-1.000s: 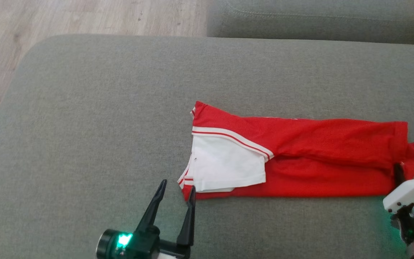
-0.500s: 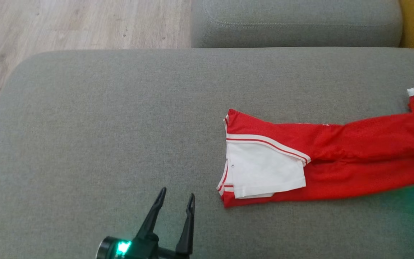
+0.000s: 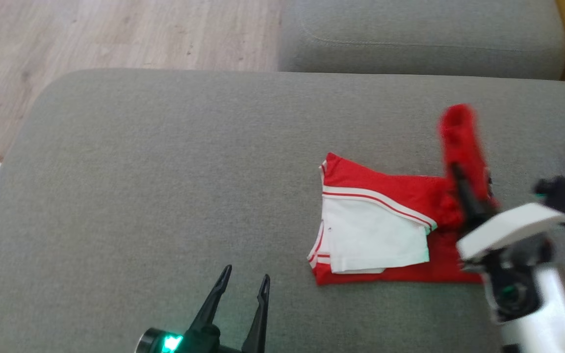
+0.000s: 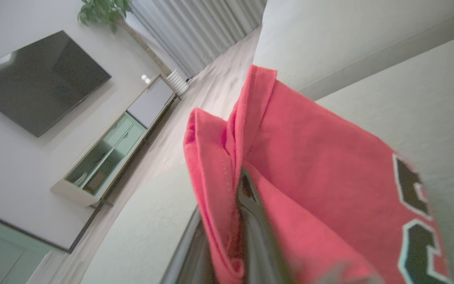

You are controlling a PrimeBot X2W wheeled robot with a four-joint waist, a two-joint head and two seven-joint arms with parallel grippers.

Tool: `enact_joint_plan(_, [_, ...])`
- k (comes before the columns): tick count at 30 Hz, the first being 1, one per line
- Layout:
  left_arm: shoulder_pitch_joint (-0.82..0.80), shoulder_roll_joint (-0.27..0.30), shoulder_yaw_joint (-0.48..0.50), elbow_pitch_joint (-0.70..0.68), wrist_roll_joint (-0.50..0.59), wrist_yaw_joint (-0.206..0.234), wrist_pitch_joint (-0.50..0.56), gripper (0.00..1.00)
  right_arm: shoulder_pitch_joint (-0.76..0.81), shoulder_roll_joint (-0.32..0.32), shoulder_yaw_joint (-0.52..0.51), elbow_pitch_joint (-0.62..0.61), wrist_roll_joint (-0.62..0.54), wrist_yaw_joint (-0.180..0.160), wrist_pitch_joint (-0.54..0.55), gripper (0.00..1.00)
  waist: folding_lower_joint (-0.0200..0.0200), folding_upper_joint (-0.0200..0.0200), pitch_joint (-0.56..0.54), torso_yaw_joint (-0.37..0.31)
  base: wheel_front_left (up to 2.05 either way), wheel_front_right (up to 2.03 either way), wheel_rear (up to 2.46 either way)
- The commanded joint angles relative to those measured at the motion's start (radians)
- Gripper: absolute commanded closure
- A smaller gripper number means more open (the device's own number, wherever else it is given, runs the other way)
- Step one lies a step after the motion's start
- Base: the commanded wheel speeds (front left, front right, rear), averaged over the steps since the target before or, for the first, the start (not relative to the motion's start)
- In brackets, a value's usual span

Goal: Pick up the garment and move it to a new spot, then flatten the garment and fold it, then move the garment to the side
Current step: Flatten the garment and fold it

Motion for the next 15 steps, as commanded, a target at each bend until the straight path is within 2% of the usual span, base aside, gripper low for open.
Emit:
enact_joint_plan(1, [-0.018,-0.018,0.031,-0.022,0.008,-0.006,-0.01,0.0,-0.043,0.015,0.046,-0.041,-0.009,0.007,0.01,1.0,0.0,0.0,0.004,0.013,0.0,0.0,0.0])
enact_joint_plan(6, [-0.03,-0.028,0.026,-0.007,0.012,-0.019,-0.01,0.0,-0.071,0.062,0.153,0.0,-0.007,0.007,0.01,1.0,0.0,0.0,0.013,0.046,0.0,0.0,0.0])
enact_joint_plan(13, [-0.036,-0.038,0.03,0.007,0.015,-0.028,-0.01,0.0,-0.111,0.072,0.309,0.123,0.063,0.007,-0.045,1.0,0.0,0.0,0.014,0.083,0.0,0.0,0.0])
enact_joint_plan(14, [-0.037,-0.039,0.031,0.008,0.015,-0.028,-0.01,0.0,-0.115,0.072,0.332,0.141,0.077,0.007,-0.053,0.91,0.0,0.0,0.014,0.085,0.0,0.0,0.0])
enact_joint_plan(15, [-0.036,-0.04,0.032,0.009,0.016,-0.028,-0.01,0.0,-0.118,0.072,0.353,0.158,0.09,0.007,-0.06,0.6,0.0,0.0,0.013,0.087,0.0,0.0,0.0])
